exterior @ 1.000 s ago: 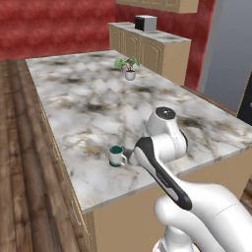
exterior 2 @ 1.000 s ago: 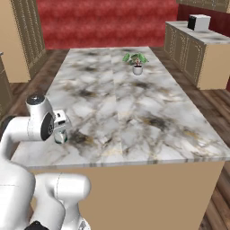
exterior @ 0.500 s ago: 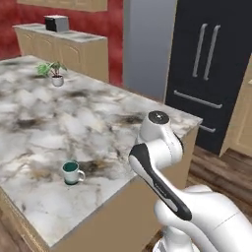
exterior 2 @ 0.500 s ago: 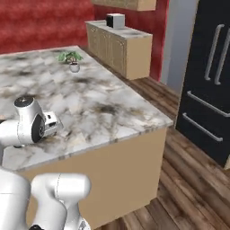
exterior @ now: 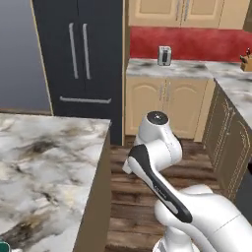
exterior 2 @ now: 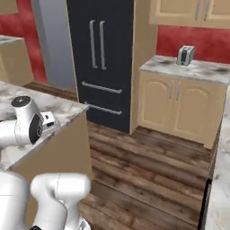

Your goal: Clear the mugs and bowl far away from the sink.

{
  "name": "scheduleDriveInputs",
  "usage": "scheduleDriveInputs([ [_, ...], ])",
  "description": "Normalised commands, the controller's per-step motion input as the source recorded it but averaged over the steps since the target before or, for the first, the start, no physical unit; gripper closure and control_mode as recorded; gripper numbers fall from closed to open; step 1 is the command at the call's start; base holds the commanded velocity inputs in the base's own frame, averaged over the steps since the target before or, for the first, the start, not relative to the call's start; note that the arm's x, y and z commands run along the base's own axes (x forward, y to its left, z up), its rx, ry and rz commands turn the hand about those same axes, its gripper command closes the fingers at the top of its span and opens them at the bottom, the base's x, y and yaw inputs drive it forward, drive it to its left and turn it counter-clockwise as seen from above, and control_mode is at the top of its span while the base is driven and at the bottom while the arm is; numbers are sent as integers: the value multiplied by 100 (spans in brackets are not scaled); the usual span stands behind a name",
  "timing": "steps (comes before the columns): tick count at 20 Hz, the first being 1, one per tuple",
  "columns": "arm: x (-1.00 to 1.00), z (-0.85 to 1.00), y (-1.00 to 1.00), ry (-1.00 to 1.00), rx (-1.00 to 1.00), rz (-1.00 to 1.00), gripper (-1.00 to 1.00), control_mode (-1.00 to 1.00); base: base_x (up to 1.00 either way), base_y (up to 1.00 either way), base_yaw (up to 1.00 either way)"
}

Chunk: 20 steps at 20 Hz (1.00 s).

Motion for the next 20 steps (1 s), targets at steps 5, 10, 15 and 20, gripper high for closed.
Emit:
scheduleDriveInputs([
  [5,0,0,0,0,0,0,-100,100,0,2,-97],
  [10,0,0,0,0,0,0,-100,100,0,0,-90],
  [15,0,0,0,0,0,0,-100,100,0,3,-86],
  [20,0,0,0,0,0,0,-100,100,6,9,-80],
])
